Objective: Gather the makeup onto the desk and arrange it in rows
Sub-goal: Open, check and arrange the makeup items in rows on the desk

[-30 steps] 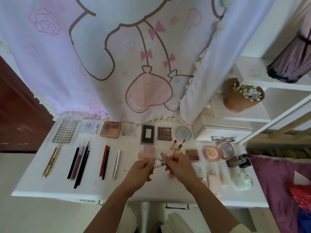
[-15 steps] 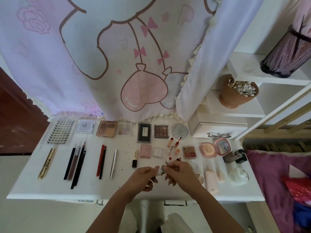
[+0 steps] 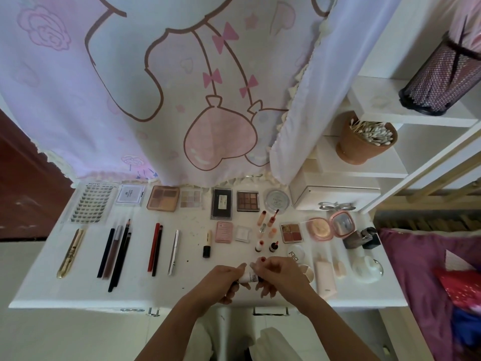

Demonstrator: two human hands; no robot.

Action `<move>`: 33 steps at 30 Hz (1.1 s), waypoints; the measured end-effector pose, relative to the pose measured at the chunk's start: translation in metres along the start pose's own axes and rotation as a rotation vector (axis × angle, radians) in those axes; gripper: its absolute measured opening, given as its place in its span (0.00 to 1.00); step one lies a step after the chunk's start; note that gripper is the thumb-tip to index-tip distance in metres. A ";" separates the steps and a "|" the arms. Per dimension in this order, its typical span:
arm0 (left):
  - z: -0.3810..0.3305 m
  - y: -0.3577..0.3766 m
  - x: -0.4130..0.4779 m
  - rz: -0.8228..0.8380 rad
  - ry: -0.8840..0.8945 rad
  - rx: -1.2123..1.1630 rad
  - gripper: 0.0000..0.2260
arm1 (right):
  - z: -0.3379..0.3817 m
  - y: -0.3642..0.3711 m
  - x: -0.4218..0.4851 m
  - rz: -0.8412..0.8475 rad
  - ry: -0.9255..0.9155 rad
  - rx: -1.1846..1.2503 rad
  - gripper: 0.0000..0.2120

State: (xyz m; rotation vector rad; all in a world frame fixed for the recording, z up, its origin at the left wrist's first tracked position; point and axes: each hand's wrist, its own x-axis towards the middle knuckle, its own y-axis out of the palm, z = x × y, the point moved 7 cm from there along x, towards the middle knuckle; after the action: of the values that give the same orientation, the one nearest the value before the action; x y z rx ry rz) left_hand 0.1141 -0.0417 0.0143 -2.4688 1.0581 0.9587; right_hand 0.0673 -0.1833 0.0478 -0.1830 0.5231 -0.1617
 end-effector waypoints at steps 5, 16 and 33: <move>0.005 0.000 0.002 -0.010 -0.033 -0.063 0.21 | -0.005 0.002 -0.003 0.016 0.042 0.106 0.09; 0.006 0.001 0.004 -0.018 -0.051 -0.084 0.22 | -0.007 -0.003 -0.002 0.018 0.043 0.099 0.11; 0.001 0.001 0.000 -0.064 -0.012 -0.152 0.14 | -0.010 -0.011 0.002 -0.041 -0.040 0.113 0.11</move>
State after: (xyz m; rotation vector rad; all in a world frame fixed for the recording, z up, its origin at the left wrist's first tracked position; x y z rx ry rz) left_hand 0.1126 -0.0422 0.0138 -2.5981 0.9275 1.0688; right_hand 0.0630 -0.1960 0.0406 -0.0868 0.4693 -0.2265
